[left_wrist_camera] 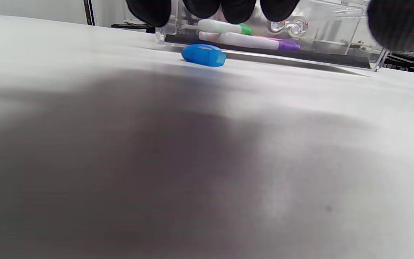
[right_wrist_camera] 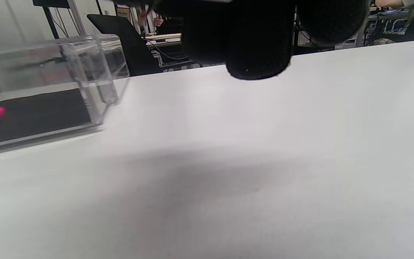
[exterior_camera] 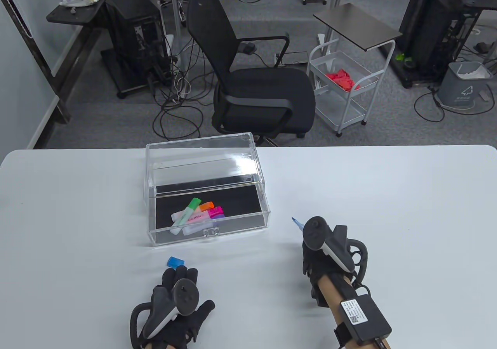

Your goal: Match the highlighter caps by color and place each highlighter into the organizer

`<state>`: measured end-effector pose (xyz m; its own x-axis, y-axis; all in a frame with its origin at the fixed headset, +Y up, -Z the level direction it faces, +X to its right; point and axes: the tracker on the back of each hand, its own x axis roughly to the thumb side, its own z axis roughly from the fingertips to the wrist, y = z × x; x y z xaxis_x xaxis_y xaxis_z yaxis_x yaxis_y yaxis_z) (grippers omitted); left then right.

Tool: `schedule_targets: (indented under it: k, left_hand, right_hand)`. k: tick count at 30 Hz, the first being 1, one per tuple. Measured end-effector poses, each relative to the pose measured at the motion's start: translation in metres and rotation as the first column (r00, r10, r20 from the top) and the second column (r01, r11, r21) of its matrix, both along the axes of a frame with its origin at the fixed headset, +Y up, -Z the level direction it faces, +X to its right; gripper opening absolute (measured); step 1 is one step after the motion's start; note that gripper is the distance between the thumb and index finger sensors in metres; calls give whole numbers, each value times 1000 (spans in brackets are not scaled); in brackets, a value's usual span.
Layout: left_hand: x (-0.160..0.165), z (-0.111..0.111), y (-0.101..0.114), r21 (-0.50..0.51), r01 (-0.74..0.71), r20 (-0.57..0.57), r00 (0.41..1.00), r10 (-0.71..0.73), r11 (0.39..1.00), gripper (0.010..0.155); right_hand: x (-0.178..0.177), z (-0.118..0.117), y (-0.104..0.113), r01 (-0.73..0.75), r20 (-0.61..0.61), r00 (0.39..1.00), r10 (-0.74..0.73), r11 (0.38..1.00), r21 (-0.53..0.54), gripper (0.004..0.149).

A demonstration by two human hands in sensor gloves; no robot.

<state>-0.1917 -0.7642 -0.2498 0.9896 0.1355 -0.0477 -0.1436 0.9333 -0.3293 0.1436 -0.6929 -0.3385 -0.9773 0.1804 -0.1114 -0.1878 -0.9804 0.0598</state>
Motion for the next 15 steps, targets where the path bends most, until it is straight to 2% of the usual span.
schedule_targets:
  k: [4,10,15]
  left_hand:
    - [-1,0,-3,-4,24,10,1000,-24,1000,89]
    - [1,0,-1,7,18,28,999,-18,1000,89]
    - [4,0,-2,9,14,41,999,-14,1000,90]
  right_hand:
    - [-14,26,3,37,-35,999,-38,999,-38,52]
    - [-27,55,1,60,-72,996,-60,998,0,52]
    - [-39,72,-16,52,-108,993,-47,998,39,52]
